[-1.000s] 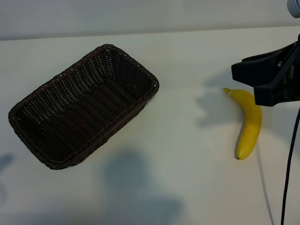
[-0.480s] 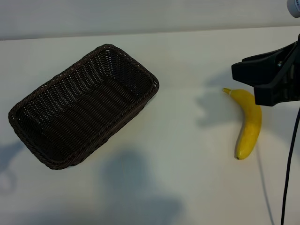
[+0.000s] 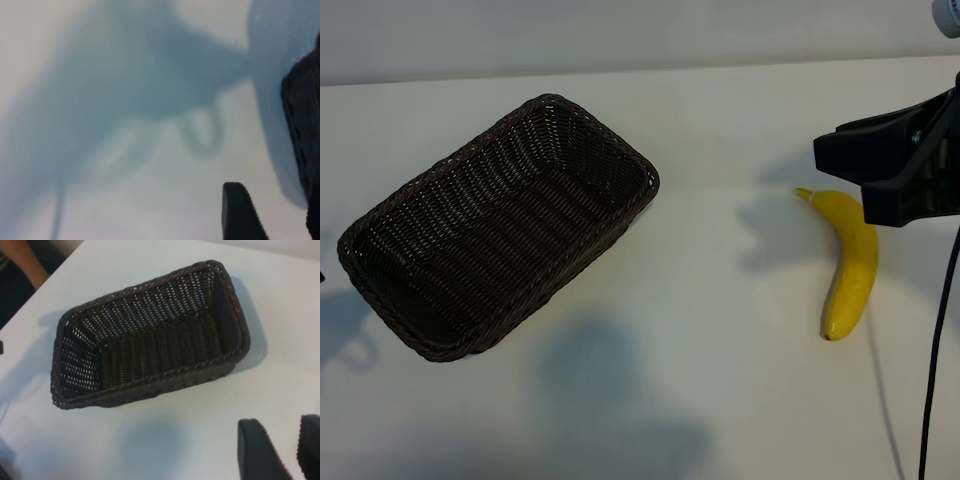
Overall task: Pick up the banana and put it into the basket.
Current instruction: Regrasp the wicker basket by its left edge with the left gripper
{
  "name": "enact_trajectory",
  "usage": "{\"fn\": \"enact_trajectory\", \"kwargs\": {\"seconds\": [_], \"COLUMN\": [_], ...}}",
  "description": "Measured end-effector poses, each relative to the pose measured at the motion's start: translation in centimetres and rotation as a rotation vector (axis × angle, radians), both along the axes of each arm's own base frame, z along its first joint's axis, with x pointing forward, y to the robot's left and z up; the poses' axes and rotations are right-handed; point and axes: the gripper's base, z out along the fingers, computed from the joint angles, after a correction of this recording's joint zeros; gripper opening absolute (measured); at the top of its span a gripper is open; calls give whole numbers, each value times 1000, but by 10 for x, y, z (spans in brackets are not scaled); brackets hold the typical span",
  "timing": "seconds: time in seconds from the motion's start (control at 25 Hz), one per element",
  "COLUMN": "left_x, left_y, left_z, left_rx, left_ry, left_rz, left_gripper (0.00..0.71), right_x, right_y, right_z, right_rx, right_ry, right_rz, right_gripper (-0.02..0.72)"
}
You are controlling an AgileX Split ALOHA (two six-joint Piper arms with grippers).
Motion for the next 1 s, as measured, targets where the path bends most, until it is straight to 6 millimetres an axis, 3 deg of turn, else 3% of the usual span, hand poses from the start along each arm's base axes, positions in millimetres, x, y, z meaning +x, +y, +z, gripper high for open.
{"fn": "enact_trajectory", "kwargs": {"seconds": [0.2, 0.48, 1.0], "left_x": [13, 28, 24], "left_y": [-6, -1, 20], "left_z": [2, -8, -11], "left_rx": [-110, -257, -297], "left_ry": [-109, -113, -93], "left_rz": [-65, -77, -3], "left_gripper": [386, 386, 386], "right_x": [0, 0, 0], "right_y": [0, 0, 0], "right_z": [0, 0, 0], "right_rx": [-1, -1, -1], "right_ry": [0, 0, 0], "right_rz": [1, 1, 1], "right_gripper": [247, 247, 247]}}
